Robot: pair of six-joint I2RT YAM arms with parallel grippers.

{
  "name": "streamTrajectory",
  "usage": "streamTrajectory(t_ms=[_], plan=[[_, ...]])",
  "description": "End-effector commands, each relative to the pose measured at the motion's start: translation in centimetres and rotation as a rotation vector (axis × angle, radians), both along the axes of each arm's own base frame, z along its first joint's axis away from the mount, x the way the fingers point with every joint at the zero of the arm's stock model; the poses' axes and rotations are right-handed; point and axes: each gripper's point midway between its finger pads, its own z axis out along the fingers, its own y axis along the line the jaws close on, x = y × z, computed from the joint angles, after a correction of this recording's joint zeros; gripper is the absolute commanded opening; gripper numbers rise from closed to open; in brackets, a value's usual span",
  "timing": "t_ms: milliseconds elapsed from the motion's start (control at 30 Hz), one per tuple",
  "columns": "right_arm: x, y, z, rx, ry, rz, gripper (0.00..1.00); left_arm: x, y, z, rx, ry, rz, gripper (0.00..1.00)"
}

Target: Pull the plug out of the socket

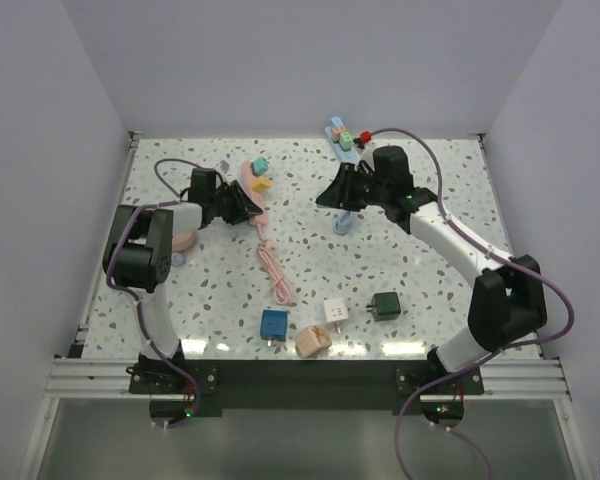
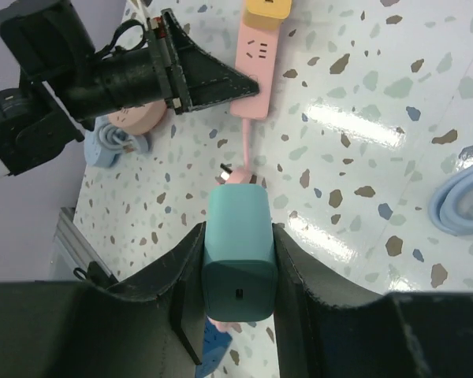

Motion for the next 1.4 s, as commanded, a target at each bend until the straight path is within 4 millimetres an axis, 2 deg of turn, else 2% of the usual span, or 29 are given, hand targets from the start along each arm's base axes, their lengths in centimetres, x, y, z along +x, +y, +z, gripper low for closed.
streamTrajectory(t_ms=[0, 133, 267, 367, 467, 533, 567, 633, 767, 800, 833, 867, 900, 967, 1000, 1033, 1067, 1100, 1133, 1167, 1200, 1233, 1267, 1333, 1367], plan=[[-1.8, -0.8, -2.0, -0.047, 0.055, 0.003, 0.0, 1.5, 1.5, -1.4, 0.106, -0.043, 0.039, 0.0], [-4.1, -1.5, -4.2, -0.089, 0.125, 0.035, 0.0, 1.5, 1.3, -0.4, 0.092, -0.064, 0.025, 0.0], [-7.5, -2.1, -8.5, -0.147, 0.268, 0.125, 0.0, 1.6, 1.0, 1.2, 0.093, -0.115, -0.015, 0.0], [-9.8, -1.7, -10.2, -0.173, 0.332, 0.206, 0.0, 1.7, 0.6, 2.0, 0.095, -0.149, -0.068, 0.0], [-12.5, 0.0, -11.2, -0.208, 0.363, 0.315, 0.0, 1.4, 0.3, 2.2, 0.102, -0.154, -0.115, 0.0], [-13.4, 0.6, -12.0, -0.229, 0.392, 0.351, 0.0, 1.2, 0.2, 2.2, 0.102, -0.163, -0.141, 0.0], [-14.4, 1.0, -13.1, -0.247, 0.436, 0.378, 0.02, 1.0, 0.1, 2.1, 0.101, -0.157, -0.15, 0.0], [-15.2, 1.3, -13.7, -0.266, 0.464, 0.406, 0.13, 0.7, -0.2, 2.0, 0.087, -0.155, -0.178, 0.0], [-16.2, 1.1, -14.0, -0.303, 0.49, 0.422, 0.5, 0.1, -0.5, 1.6, 0.081, -0.138, -0.212, 0.0], [-16.0, 1.0, -13.7, -0.308, 0.483, 0.418, 0.66, 0.0, -0.6, 1.6, 0.079, -0.138, -0.22, 0.0], [-16.0, 0.9, -13.4, -0.315, 0.478, 0.419, 0.72, -0.2, -0.7, 1.5, 0.076, -0.14, -0.235, 0.0], [-15.4, 0.8, -12.8, -0.333, 0.454, 0.406, 0.79, -0.3, -0.7, 1.4, 0.078, -0.131, -0.24, 0.0], [-14.9, 0.8, -12.4, -0.343, 0.439, 0.394, 0.92, -0.4, -0.7, 1.3, 0.083, -0.132, -0.248, 0.0], [-13.2, 1.2, -10.7, -0.345, 0.386, 0.36, 0.99, -0.6, -0.7, 1.2, 0.084, -0.124, -0.258, 0.0], [-12.1, 1.1, -10.2, -0.358, 0.361, 0.328, 0.99, -0.6, -0.7, 1.1, 0.09, -0.125, -0.259, 0.0], [-10.4, 1.7, -8.9, -0.339, 0.311, 0.287, 0.99, -0.6, -0.9, 1.3, 0.092, -0.131, -0.266, 0.0], [-8.9, 1.7, -8.3, -0.335, 0.283, 0.244, 0.99, -0.6, -1.0, 1.3, 0.096, -0.136, -0.27, 0.0], [-7.5, 1.9, -7.8, -0.322, 0.254, 0.211, 0.99, -1.2, -1.0, 0.9, 0.101, -0.106, -0.274, 0.0], [-5.0, 2.6, -6.9, -0.296, 0.215, 0.156, 0.99, -1.4, -1.3, 0.8, 0.104, -0.103, -0.279, 0.0], [-3.7, 2.8, -6.6, -0.289, 0.201, 0.124, 0.98, -1.4, -1.5, 0.8, 0.105, -0.103, -0.283, 0.0], [-2.4, 3.2, -6.6, -0.282, 0.188, 0.096, 0.98, -1.5, -1.6, 0.8, 0.103, -0.102, -0.286, 0.0], [-1.1, 3.8, -7.6, -0.276, 0.2, 0.068, 0.98, -1.7, -2.0, 0.9, 0.099, -0.101, -0.291, 0.0], [0.9, 4.8, -6.6, -0.242, 0.155, 0.048, 0.98, -1.8, -2.2, 0.9, 0.095, -0.099, -0.291, 0.0], [2.6, 5.9, -6.7, -0.211, 0.159, 0.021, 0.98, -2.1, -2.8, 1.1, 0.08, -0.094, -0.292, 0.0], [4.2, 7.0, -7.2, -0.192, 0.138, 0.021, 0.97, -1.8, -3.1, 1.6, 0.072, -0.124, -0.293, 0.0]])
